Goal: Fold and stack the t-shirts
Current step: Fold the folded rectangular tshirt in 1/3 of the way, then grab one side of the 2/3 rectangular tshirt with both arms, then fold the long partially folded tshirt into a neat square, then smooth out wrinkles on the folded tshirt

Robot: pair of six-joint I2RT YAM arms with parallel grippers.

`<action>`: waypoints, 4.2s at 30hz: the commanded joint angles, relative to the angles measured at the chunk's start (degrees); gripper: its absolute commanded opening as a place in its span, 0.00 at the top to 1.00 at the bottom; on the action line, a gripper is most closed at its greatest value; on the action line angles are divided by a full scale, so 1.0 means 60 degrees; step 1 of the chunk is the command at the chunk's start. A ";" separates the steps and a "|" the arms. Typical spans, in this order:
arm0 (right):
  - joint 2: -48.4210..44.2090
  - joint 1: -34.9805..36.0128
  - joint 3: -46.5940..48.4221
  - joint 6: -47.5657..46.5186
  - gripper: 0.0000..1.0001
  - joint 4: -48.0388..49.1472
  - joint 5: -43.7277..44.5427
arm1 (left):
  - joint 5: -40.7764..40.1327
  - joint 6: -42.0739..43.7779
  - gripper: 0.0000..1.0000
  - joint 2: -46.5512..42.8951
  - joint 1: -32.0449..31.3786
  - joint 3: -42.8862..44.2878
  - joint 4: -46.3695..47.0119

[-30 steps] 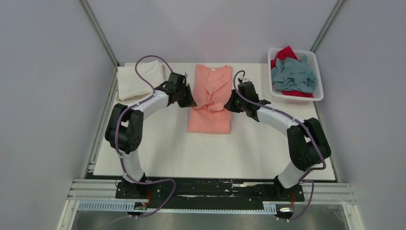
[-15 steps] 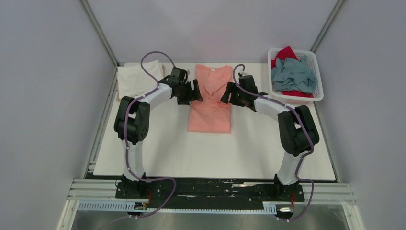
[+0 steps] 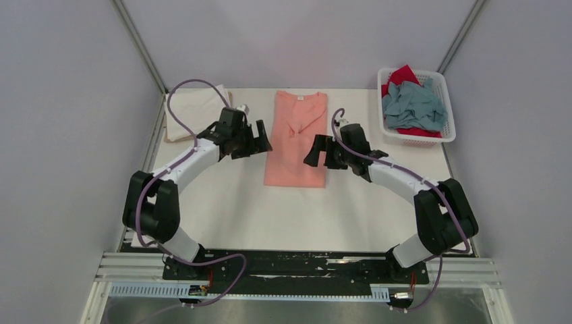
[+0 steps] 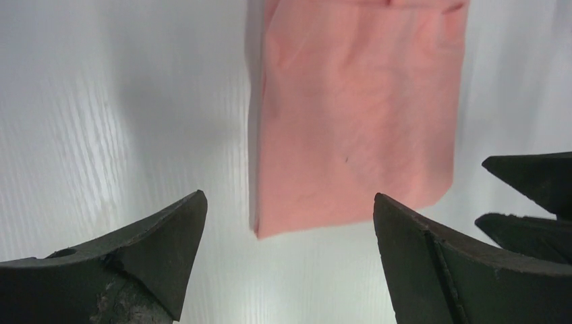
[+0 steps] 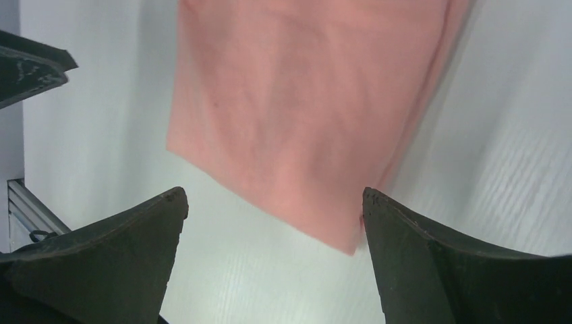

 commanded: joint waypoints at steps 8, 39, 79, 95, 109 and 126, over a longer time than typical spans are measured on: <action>-0.0162 -0.0038 -0.1688 0.1754 0.22 -0.0232 -0.0029 | 0.0954 -0.1433 0.01 -0.1023 -0.0021 -0.3597 0.1654; 0.0062 0.0037 -0.2654 0.1997 1.00 -0.0210 -0.0316 | 0.1194 -0.1655 1.00 0.0195 -0.0929 -0.3812 0.1859; -0.3970 -0.0945 -0.0444 0.0837 1.00 -0.2691 -0.0928 | 0.2100 -0.1597 1.00 -0.3754 -0.0530 -0.2634 0.1017; 0.0214 -0.2333 0.1127 0.0682 1.00 -0.0864 -0.1687 | 0.2334 -0.1203 1.00 0.1195 0.0483 0.1090 0.0828; 0.3255 -0.2561 0.3090 0.0516 0.99 -0.0317 -0.1405 | 0.2653 -0.0798 1.00 0.3648 0.0869 0.3127 0.0331; 0.1670 -0.1856 0.1935 0.0604 0.00 0.0650 -0.3537 | 0.3627 -0.0620 0.00 0.2112 0.0518 0.2501 0.1042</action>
